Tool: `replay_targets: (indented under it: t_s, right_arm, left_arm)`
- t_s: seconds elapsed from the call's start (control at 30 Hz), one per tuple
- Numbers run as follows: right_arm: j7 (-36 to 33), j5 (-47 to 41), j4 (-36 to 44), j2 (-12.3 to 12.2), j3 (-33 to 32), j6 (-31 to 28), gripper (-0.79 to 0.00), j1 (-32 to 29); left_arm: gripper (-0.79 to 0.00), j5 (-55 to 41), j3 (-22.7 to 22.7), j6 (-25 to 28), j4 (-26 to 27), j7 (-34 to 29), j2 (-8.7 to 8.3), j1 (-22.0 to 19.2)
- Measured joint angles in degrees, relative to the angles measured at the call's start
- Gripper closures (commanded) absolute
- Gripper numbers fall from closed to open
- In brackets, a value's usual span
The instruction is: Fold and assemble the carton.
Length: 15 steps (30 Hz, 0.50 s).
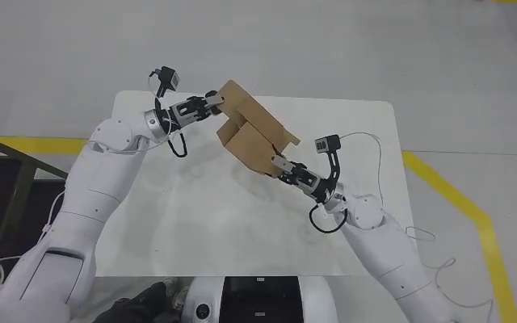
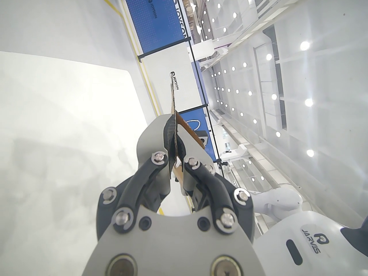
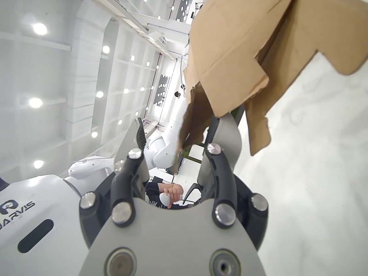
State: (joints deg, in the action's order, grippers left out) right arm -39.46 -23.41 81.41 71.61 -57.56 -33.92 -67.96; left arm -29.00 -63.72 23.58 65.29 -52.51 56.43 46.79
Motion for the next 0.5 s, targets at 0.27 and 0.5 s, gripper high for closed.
replay_targets:
  t_s: [0.27, 0.5]
  right_arm:
    - [1.12, 3.19, 2.67, -0.44, -1.58, 2.72, -0.468, -1.75]
    - [1.21, 3.86, 4.32, -0.71, -2.70, 4.00, -0.489, -2.86]
  left_arm:
    - [0.000, 1.52, -0.87, 0.36, 0.02, 0.60, 0.13, 0.22]
    - [0.000, 3.91, -1.13, 1.26, -0.19, 1.78, 0.32, 0.36]
